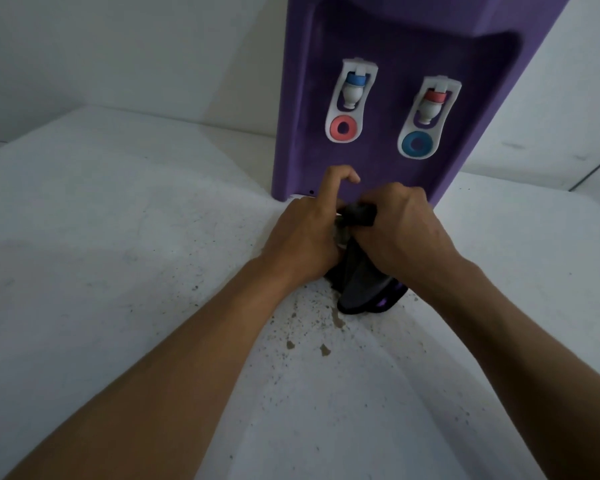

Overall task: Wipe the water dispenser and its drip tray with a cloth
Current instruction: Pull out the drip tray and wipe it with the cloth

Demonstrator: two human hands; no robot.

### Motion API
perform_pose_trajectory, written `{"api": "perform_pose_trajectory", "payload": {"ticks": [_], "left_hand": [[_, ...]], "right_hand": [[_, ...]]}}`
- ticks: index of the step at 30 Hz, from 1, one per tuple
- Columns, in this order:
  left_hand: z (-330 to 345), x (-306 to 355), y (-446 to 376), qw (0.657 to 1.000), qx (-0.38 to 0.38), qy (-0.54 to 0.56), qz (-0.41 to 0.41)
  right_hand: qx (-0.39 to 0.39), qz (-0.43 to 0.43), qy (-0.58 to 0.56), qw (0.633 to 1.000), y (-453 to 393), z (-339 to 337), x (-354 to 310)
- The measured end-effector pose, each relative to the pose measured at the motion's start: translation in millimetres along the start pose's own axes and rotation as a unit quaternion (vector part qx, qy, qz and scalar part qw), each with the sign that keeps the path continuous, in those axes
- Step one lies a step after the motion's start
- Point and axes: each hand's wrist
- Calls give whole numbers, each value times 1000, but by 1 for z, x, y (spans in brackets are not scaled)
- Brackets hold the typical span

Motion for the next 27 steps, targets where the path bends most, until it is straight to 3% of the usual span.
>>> {"api": "perform_pose_trajectory", "payload": {"ticks": [6,8,10,13,16,27], "left_hand": [[-1,-4,1,999,-8,43,-23],[-1,-4,1,999,-6,42,-16],[-1,-3,0,999,-3,38,-14],[-1,-1,-2,999,-5,28,-27],[-1,1,-2,999,-3,29,-23],[2,-8,0,998,0,63,-8]], "right_hand": [[-120,8,-53,991,3,-13,7],[-139,-6,-21,990,4,-15,8],[-119,-17,24,992,4,-12,6],[-28,-47,65,996,11,-2,1],[30,-69,53,996,15,1,3],[-115,20,34,993,-12,-3,4]]}}
Point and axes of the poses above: each hand's wrist, its own y-axis away from the middle knuckle, its own z-axis out of the palm, x = y × z, and after that the axes turned 3 degrees about y, right-handed
